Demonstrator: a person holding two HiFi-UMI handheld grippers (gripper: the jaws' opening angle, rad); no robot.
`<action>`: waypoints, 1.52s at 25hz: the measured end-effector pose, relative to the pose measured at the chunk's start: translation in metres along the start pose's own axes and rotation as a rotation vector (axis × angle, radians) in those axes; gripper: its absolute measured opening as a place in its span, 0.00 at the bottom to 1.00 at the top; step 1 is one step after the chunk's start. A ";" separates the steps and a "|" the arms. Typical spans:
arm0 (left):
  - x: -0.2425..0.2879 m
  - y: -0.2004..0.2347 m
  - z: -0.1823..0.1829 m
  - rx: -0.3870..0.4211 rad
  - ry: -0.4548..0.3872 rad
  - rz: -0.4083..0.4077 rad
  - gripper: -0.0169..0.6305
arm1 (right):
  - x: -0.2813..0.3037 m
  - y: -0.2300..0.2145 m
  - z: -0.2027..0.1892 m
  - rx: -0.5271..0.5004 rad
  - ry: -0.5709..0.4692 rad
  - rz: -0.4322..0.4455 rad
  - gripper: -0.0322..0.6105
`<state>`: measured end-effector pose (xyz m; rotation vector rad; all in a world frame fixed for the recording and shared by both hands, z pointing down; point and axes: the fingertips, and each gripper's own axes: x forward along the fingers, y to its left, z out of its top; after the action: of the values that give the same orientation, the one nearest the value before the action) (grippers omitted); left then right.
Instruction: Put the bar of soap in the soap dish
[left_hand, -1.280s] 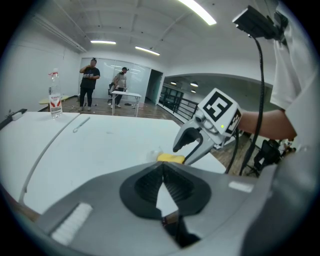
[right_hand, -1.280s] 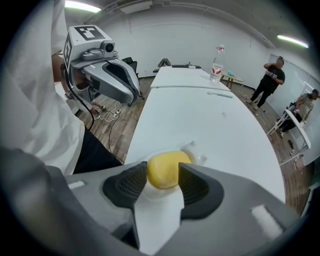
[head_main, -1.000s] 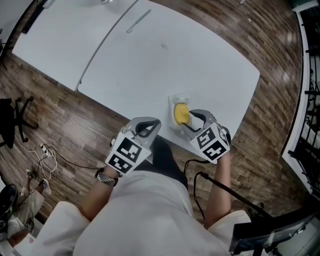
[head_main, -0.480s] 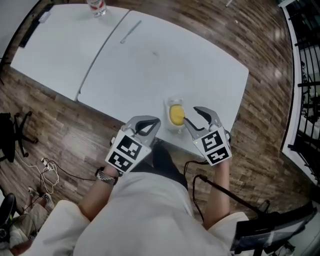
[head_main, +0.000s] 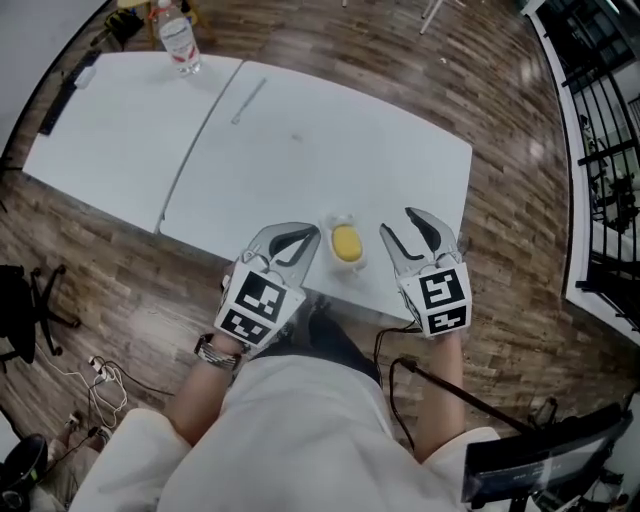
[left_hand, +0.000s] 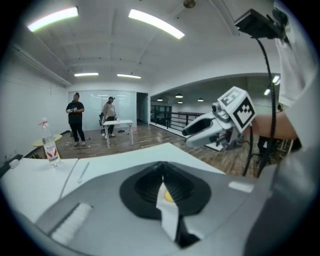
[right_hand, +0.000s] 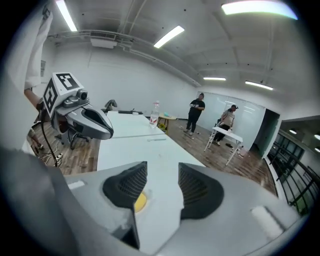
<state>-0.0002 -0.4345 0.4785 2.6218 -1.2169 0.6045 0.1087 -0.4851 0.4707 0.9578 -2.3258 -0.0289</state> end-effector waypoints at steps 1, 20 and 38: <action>-0.001 0.004 0.006 0.008 -0.017 0.009 0.04 | -0.004 -0.006 0.005 0.011 -0.021 -0.023 0.36; -0.035 0.002 0.078 0.093 -0.243 0.003 0.04 | -0.100 -0.048 0.057 0.131 -0.215 -0.400 0.33; -0.039 -0.001 0.109 0.121 -0.324 0.005 0.04 | -0.141 -0.055 0.067 0.211 -0.358 -0.432 0.30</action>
<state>0.0088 -0.4433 0.3632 2.9035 -1.3075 0.2667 0.1843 -0.4482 0.3277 1.6664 -2.4215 -0.1436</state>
